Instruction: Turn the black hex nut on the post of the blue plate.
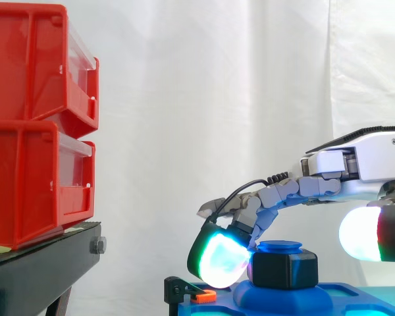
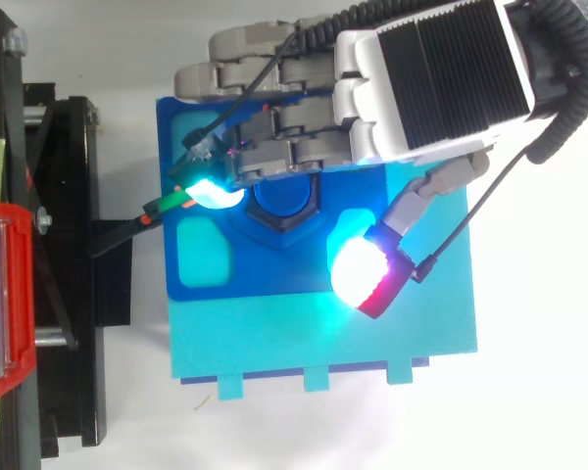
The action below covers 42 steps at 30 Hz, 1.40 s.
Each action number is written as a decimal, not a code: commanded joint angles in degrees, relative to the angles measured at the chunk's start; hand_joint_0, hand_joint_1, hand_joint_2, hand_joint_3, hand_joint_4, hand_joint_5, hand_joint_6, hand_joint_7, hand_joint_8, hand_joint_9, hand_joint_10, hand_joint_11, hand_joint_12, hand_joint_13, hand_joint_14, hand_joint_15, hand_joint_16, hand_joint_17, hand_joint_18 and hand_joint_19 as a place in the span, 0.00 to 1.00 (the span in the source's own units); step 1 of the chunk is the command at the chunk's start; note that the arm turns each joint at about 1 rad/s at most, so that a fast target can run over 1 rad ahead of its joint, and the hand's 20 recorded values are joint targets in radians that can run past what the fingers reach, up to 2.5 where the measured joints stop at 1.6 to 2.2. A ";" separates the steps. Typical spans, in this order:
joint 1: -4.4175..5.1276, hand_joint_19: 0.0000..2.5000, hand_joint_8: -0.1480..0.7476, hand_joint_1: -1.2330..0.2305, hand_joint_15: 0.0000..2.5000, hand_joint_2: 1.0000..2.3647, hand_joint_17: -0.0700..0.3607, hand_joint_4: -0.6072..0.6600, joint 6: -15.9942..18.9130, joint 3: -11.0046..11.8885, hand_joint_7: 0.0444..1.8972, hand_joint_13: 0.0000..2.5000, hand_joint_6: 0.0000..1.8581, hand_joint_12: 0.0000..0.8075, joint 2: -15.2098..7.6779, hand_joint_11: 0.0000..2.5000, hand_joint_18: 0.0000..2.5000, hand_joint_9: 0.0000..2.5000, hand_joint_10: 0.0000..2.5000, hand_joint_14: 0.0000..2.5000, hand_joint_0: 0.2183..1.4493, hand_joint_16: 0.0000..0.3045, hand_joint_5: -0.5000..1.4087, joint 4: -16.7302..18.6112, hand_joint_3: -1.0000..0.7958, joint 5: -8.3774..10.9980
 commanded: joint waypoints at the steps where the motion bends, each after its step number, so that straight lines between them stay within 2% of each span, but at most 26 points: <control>1: -0.04 0.04 0.33 0.68 0.06 0.00 0.40 0.56 0.00 0.00 0.59 0.01 0.27 0.29 -0.05 0.10 0.00 0.00 0.00 0.00 0.16 0.15 0.22 0.09 0.28 -0.04; 8: -0.04 0.04 0.33 0.68 0.07 0.00 0.40 0.52 0.00 0.00 0.61 0.02 0.27 0.28 0.03 0.11 0.00 0.02 0.00 0.00 0.17 0.15 0.22 0.09 0.28 -0.13; 18: -0.39 0.05 0.34 0.67 0.07 0.00 0.38 0.60 0.00 0.00 0.64 0.02 0.28 0.27 -0.05 0.12 0.00 0.04 0.02 0.00 0.18 0.14 0.19 -0.09 0.28 -0.48; 42: -1.00 0.05 0.35 0.67 0.07 0.00 0.38 0.67 0.17 0.00 0.64 0.03 0.28 0.27 0.03 0.10 0.00 0.05 0.10 0.00 0.19 0.14 0.18 -0.27 0.28 -0.83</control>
